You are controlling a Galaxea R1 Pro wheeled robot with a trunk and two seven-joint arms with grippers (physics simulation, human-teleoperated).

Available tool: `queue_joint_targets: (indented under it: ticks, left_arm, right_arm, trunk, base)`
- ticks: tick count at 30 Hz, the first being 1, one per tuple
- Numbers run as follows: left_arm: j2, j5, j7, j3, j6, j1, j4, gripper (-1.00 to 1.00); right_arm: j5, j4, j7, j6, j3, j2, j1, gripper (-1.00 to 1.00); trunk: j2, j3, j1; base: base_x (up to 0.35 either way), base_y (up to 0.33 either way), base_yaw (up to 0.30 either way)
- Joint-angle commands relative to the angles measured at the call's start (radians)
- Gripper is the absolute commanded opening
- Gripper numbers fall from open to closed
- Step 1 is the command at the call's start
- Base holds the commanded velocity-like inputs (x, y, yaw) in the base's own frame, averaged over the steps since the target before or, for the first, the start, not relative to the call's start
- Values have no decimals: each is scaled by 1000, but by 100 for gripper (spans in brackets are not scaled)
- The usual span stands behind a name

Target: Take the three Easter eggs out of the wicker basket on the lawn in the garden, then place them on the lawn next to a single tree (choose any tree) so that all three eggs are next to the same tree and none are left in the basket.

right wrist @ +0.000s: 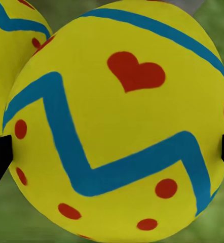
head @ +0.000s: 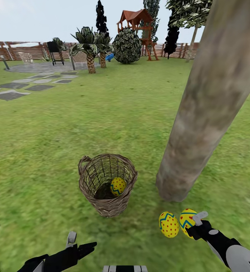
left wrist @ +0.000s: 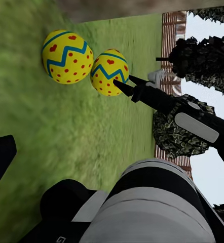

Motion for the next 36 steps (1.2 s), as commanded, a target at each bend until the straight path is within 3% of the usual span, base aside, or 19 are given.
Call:
queue_joint_targets:
  ticks: [1,12,18,32,36]
  left_arm:
    - [1,9,-1,-6,10,-1,0,100]
    - [1,9,-1,-6,10,-1,2,100]
    - [0,9,0,-6,10,-1,3,100]
    - [0,10,-2,-6,10,-1,-2,100]
    - [-1,11,-3,-6,10,-1,-3,100]
  right_arm:
    - [7,0,4,-3,-9,0,0,-100]
    - [6,-28,5,-3,-10,4,-8,-100]
    - [4,-28,-61,-4,-10,4,-8,-100]
    - [4,-30,-84,-5,-12,6,-8,-100]
    - [4,-66,-140,3,-11,29,-10,-100]
  trunk:
    - [0,-1,0]
    - [-1,-9,1]
    - [-1,-12,1]
    - [-3,-40,4]
    - [-3,-40,4]
  base:
    - [0,0,0]
    - [0,0,0]
    - [0,0,0]
    - [0,0,0]
    - [0,0,0]
